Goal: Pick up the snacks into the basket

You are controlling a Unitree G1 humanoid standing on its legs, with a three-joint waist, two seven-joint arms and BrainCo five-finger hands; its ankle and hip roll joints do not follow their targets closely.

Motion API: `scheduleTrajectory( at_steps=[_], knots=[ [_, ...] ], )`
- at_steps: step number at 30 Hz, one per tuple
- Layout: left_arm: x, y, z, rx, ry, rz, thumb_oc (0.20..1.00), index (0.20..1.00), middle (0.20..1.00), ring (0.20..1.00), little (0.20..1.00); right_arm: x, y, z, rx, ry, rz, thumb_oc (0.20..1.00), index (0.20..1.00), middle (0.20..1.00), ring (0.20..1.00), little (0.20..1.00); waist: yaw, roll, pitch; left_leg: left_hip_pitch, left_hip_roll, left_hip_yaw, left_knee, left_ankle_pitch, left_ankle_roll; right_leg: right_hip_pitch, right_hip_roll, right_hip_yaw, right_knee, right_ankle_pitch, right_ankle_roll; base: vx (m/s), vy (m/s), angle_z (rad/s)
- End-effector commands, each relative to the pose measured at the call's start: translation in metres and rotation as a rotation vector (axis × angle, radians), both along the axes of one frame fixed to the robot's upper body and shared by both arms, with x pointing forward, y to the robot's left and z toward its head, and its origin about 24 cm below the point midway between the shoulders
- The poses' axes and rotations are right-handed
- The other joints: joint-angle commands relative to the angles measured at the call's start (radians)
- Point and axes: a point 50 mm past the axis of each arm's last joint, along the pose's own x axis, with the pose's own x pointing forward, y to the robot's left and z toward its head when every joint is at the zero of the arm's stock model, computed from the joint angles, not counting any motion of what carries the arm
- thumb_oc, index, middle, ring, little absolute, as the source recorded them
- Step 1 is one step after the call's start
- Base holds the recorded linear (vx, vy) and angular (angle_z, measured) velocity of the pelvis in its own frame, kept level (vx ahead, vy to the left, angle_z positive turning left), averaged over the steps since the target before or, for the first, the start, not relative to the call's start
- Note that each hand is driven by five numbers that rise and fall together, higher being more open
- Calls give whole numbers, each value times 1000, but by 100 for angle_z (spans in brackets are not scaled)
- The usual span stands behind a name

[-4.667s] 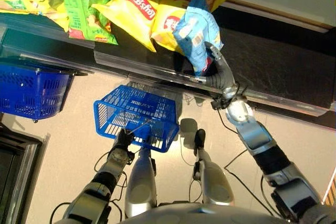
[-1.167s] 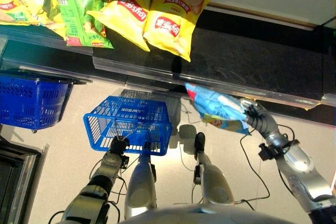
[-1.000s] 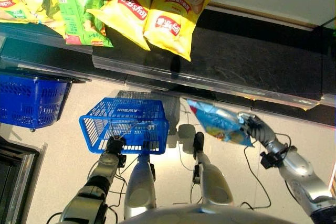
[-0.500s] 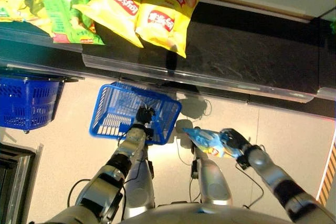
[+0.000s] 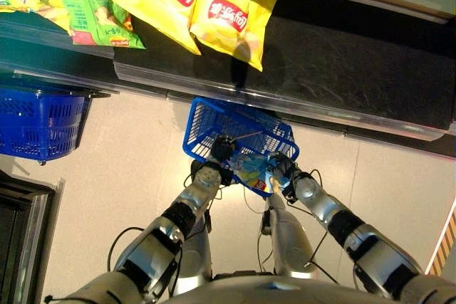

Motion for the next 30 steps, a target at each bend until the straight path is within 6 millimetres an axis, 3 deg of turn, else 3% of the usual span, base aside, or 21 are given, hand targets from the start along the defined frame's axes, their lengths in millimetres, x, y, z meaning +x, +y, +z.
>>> scheduleTrajectory(
  at_steps=[1, 6, 11, 12, 15, 16, 17, 20, 24, 30],
  knots=[
    [5, -45, 38, -137, -140, -106, 200, 200, 200, 200, 200, 15, 6, 12, -4, -65, -31, 200, 200, 200, 200, 200, 31, 6, 20, -41, -74, -40, -13, 3, 54, -117, 16, 10, 55, 52, 17, 0, 0, 0],
    [-4, -68, 66, -252, -223, -202, 200, 200, 200, 200, 200, 39, 12, 29, -19, -115, -142, 200, 200, 200, 200, 200, 66, 50, 52, -91, -82, -46, -13, 17, 55, -156, 9, 5, 46, 67, 20, -33, 5, 4],
    [-24, -84, 95, -401, -296, -314, 200, 200, 200, 200, 200, 61, -3, 51, -144, -202, -224, 200, 200, 200, 200, 200, 108, 113, 66, -157, -103, -50, -11, 26, 58, -213, -4, -2, 38, 78, 22, -22, 30, 6],
    [-24, -84, 95, -401, -297, -315, 200, 200, 200, 200, 200, 62, -3, 52, -144, -203, -224, 200, 200, 200, 200, 200, 109, 112, 66, -159, -103, -50, -10, 26, 58, -215, -4, -2, 39, 78, 22, -18, 55, 9],
    [-34, -91, 115, -496, -330, -379, 200, 200, 200, 200, 200, 69, -22, 60, -260, -226, -265, 200, 200, 200, 200, 200, 134, 158, 66, -219, -121, -51, -6, 32, 62, -269, -15, -3, 39, 88, 24, -5, 64, 10],
    [-34, -92, 119, -511, -332, -385, 200, 200, 200, 200, 200, 68, -26, 58, -259, -205, -278, 410, 410, 410, 410, 410, 138, 165, 66, -225, -123, -51, -6, 30, 62, -274, -16, -3, 39, 87, 25, -22, 87, 7],
    [-33, -92, 125, -532, -342, -389, 200, 200, 200, 200, 200, 68, -29, 56, -253, -186, -294, 1000, 1000, 1000, 1000, 1000, 140, 171, 66, -238, -128, -51, -4, 34, 62, -281, -20, -4, 38, 92, 26, -2, 43, 5],
    [-32, -95, 132, -548, -350, -401, 200, 200, 200, 200, 200, 63, -21, 49, -233, -152, -258, 1000, 1000, 1000, 1000, 1000, 140, 173, 66, -236, -131, -51, -6, 31, 60, -279, -21, -7, 31, 93, 28, 10, 23, 10],
    [-28, -92, 125, -510, -337, -372, 200, 200, 200, 200, 200, 57, -13, 41, -173, -126, -265, 1000, 1000, 1000, 1000, 1000, 132, 163, 66, -218, -132, -49, -10, 27, 59, -261, -23, -3, 27, 93, 30, 1, 8, 3],
    [-9, -67, 91, -368, -271, -203, 200, 200, 200, 200, 200, 34, 5, 17, -130, -97, -181, 1000, 1000, 1000, 1000, 1000, 98, 127, 66, -138, -121, -42, -13, 14, 56, -195, -18, 1, 35, 78, 29, 0, 0, 0]
  ],
)
